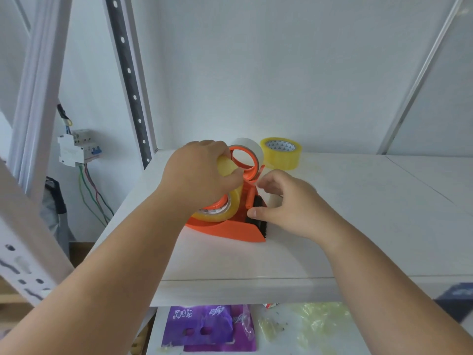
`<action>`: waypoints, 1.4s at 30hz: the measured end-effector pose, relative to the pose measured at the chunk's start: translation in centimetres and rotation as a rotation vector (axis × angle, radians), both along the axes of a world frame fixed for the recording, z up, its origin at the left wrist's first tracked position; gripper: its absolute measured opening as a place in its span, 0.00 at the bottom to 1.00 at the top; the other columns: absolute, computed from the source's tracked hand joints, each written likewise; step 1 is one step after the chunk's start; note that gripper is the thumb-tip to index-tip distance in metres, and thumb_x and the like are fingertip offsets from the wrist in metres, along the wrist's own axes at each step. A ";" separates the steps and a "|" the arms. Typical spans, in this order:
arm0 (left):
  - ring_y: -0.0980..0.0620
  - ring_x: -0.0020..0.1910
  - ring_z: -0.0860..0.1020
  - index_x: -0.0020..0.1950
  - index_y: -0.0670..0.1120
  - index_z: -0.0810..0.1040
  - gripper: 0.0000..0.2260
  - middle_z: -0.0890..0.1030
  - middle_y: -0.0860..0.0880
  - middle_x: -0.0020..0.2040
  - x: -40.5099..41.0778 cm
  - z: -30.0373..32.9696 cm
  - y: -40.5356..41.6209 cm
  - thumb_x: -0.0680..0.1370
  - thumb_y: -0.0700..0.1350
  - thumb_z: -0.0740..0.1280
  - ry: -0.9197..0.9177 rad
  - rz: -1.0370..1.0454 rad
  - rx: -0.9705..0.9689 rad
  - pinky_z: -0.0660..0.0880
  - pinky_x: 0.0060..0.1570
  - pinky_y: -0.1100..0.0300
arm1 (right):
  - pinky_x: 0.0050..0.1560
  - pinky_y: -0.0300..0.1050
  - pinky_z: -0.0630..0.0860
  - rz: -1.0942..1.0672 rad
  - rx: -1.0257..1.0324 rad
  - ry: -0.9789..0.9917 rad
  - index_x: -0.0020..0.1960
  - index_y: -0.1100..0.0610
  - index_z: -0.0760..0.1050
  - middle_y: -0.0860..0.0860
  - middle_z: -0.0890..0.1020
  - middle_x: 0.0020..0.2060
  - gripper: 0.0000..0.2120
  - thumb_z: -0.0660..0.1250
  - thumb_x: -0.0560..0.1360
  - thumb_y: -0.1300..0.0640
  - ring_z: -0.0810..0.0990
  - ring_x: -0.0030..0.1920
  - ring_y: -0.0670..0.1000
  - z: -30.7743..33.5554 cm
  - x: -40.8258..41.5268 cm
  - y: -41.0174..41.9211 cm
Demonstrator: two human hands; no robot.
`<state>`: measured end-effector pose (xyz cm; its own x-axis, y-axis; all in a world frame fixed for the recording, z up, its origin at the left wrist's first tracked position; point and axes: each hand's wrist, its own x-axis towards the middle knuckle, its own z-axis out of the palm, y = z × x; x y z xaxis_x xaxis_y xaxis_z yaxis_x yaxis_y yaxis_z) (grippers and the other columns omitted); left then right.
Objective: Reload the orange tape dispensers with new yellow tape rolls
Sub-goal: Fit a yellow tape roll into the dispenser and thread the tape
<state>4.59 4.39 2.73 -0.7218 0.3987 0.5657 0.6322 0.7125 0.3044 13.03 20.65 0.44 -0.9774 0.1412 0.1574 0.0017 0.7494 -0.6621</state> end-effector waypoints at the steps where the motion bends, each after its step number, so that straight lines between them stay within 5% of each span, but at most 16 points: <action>1: 0.53 0.43 0.71 0.53 0.49 0.78 0.14 0.76 0.54 0.43 0.0 -0.1 0.0 0.72 0.56 0.66 -0.001 0.009 0.012 0.65 0.38 0.60 | 0.57 0.41 0.69 -0.055 0.043 0.010 0.55 0.46 0.69 0.37 0.73 0.54 0.21 0.75 0.67 0.46 0.71 0.59 0.40 -0.1 0.4 -0.3; 7: 0.53 0.42 0.71 0.50 0.49 0.78 0.16 0.78 0.52 0.43 -0.2 -0.6 -0.3 0.71 0.59 0.63 0.000 0.049 0.080 0.62 0.33 0.66 | 0.52 0.47 0.69 -0.182 0.157 0.029 0.50 0.50 0.68 0.45 0.73 0.49 0.19 0.71 0.68 0.42 0.72 0.48 0.49 -0.4 0.4 -2.6; 12: 0.53 0.43 0.72 0.51 0.50 0.78 0.12 0.76 0.55 0.45 -0.6 -0.7 -0.8 0.74 0.55 0.65 -0.087 0.069 0.146 0.64 0.41 0.61 | 0.57 0.53 0.70 -0.198 0.171 0.020 0.48 0.53 0.69 0.47 0.75 0.48 0.19 0.71 0.67 0.43 0.73 0.50 0.52 -0.3 -0.7 -3.2; 20: 0.52 0.42 0.73 0.49 0.50 0.77 0.12 0.77 0.54 0.43 -0.6 -0.4 -0.5 0.74 0.56 0.63 -0.112 0.096 0.154 0.65 0.35 0.62 | 0.50 0.49 0.60 -0.283 0.259 0.077 0.45 0.54 0.71 0.49 0.75 0.46 0.12 0.65 0.72 0.46 0.70 0.54 0.54 -1.6 -1.9 -3.6; 26: 0.51 0.42 0.75 0.49 0.51 0.77 0.12 0.79 0.53 0.42 -0.9 -0.5 -0.8 0.74 0.57 0.63 -0.186 0.105 0.200 0.67 0.40 0.60 | 0.50 0.48 0.56 -0.343 0.192 0.136 0.48 0.53 0.75 0.48 0.78 0.49 0.10 0.65 0.73 0.47 0.68 0.59 0.54 -1.8 -2.3 -4.1; 33: 0.49 0.43 0.76 0.50 0.51 0.76 0.13 0.79 0.51 0.42 -0.8 -0.2 -0.3 0.74 0.58 0.62 -0.195 0.132 0.171 0.68 0.40 0.59 | 0.51 0.47 0.55 -0.344 0.121 0.140 0.42 0.49 0.76 0.38 0.65 0.31 0.06 0.68 0.73 0.48 0.68 0.61 0.54 -1.6 -2.0 -3.7; 39: 0.50 0.41 0.75 0.48 0.52 0.74 0.12 0.78 0.52 0.41 -0.8 -0.3 0.0 0.74 0.59 0.61 -0.180 0.170 0.167 0.69 0.40 0.59 | 0.56 0.49 0.66 -0.366 0.090 0.289 0.43 0.53 0.82 0.44 0.75 0.37 0.06 0.71 0.70 0.51 0.73 0.58 0.54 -2.7 -2.2 -3.7; 42: 0.52 0.38 0.74 0.46 0.51 0.76 0.10 0.78 0.53 0.38 -1.0 -0.5 -0.5 0.74 0.56 0.62 -0.214 0.174 0.253 0.67 0.39 0.60 | 0.62 0.50 0.68 -0.321 -0.020 0.319 0.43 0.54 0.84 0.50 0.84 0.49 0.07 0.74 0.67 0.51 0.73 0.64 0.52 -2.8 -2.5 -3.5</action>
